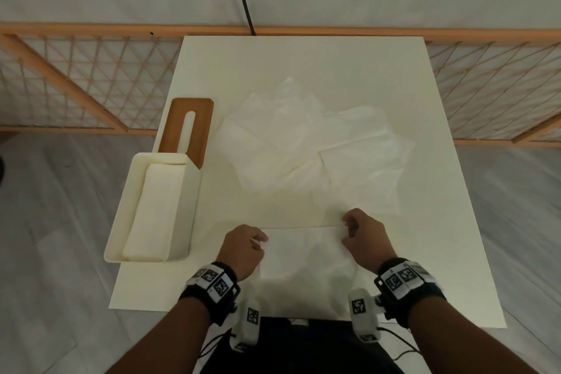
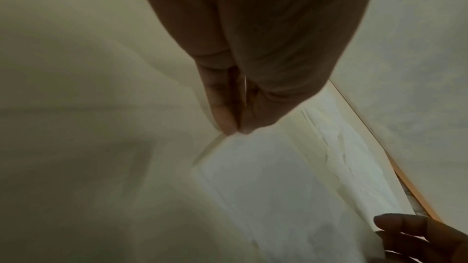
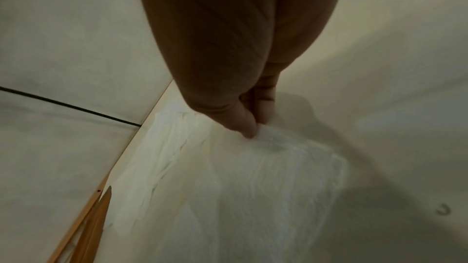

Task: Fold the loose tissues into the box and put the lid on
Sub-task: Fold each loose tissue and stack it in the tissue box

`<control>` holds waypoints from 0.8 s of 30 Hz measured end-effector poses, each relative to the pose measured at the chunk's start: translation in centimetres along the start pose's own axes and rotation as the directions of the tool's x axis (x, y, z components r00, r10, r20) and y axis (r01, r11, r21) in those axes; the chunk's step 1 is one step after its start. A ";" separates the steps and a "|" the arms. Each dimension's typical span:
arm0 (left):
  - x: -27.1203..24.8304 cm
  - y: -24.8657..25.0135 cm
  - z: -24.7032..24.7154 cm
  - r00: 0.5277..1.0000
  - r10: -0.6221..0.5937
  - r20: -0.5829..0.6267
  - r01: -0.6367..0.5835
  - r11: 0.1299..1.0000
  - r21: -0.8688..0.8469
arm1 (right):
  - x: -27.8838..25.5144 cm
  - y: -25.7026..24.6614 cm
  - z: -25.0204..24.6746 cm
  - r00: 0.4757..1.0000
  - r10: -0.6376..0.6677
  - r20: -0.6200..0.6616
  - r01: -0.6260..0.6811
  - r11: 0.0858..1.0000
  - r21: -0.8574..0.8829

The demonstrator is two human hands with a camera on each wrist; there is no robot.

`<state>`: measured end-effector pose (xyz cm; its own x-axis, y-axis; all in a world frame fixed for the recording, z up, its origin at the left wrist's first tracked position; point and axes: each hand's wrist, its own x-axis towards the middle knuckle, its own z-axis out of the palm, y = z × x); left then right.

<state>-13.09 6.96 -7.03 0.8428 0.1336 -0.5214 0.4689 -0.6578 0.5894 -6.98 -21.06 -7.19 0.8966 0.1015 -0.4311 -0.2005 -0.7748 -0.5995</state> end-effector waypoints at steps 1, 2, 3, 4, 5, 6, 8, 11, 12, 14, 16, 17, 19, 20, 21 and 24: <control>0.1 0.0 0.1 1.000 0.010 -0.011 -0.010 1.000 0.015 | 0.1 0.0 0.1 1.000 -0.006 -0.001 0.006 1.000 -0.022; 0.2 0.1 0.0 1.000 0.016 -0.016 -0.015 0.999 0.029 | 0.2 0.0 0.1 1.000 -0.016 -0.005 0.016 0.999 -0.040; 0.3 0.3 -0.1 1.000 0.019 -0.021 -0.018 0.999 0.036 | 0.2 -0.1 0.0 1.000 -0.024 -0.009 0.023 0.998 -0.052; 0.6 0.6 -0.4 0.999 0.016 -0.033 -0.015 0.999 0.044 | 0.3 -0.2 -0.2 0.999 -0.030 -0.012 0.030 0.998 -0.061; 1.1 1.1 -0.8 0.998 0.008 -0.056 -0.006 0.999 0.050 | 0.3 -0.4 -0.4 0.999 -0.031 -0.011 0.030 0.997 -0.072; 1.9 1.6 -1.4 0.995 0.005 -0.099 0.000 0.999 0.052 | 0.2 -0.5 -0.6 0.999 -0.033 -0.009 0.032 0.996 -0.082; 4.3 2.8 -2.8 0.975 0.021 -0.222 -0.008 0.998 0.057 | 0.1 -0.7 -1.0 0.998 -0.052 -0.027 0.050 0.996 -0.080; 8.6 4.8 -4.3 0.942 0.065 -0.330 -0.045 0.997 0.068 | -0.1 -1.0 -1.9 0.994 -0.081 -0.077 0.077 0.995 -0.061; 9.9 5.4 -4.6 0.941 0.069 -0.333 -0.047 0.996 0.075 | -0.2 -1.1 -2.2 0.993 -0.083 -0.079 0.078 0.995 -0.063; 11.8 6.1 -4.6 0.948 0.062 -0.311 -0.028 0.993 0.111 | -0.6 -1.2 -2.7 0.994 -0.075 -0.074 0.071 0.996 -0.060; 12.9 6.5 -4.6 0.951 0.079 -0.299 -0.028 0.985 0.171 | -1.0 -1.3 -3.3 0.995 -0.061 -0.073 0.058 0.997 -0.044; 13.1 6.6 -4.6 0.949 0.099 -0.298 -0.036 0.977 0.211 | -1.1 -1.3 -3.5 0.996 -0.054 -0.073 0.052 0.998 -0.036; 13.2 6.7 -4.7 0.940 0.127 -0.316 -0.048 0.968 0.245 | -1.2 -1.2 -4.0 0.996 -0.047 -0.079 0.045 0.999 -0.025; 13.2 6.6 -4.8 0.938 0.127 -0.322 -0.050 0.970 0.238 | -1.1 -1.2 -4.2 0.995 -0.048 -0.090 0.046 0.999 -0.019; 13.0 6.6 -4.9 0.936 0.121 -0.331 -0.050 0.975 0.215 | -1.1 -1.1 -4.4 0.994 -0.048 -0.099 0.048 0.999 -0.009; 12.1 7.2 -5.7 0.907 0.095 -0.410 -0.075 0.995 0.063 | -0.9 -1.5 -4.7 0.989 -0.072 -0.130 0.075 0.997 0.017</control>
<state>2.01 8.06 -5.55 0.9172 0.3630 -0.1642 0.3866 -0.7114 0.5869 -5.63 -22.93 -2.75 0.9525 0.0750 -0.2951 -0.1393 -0.7545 -0.6413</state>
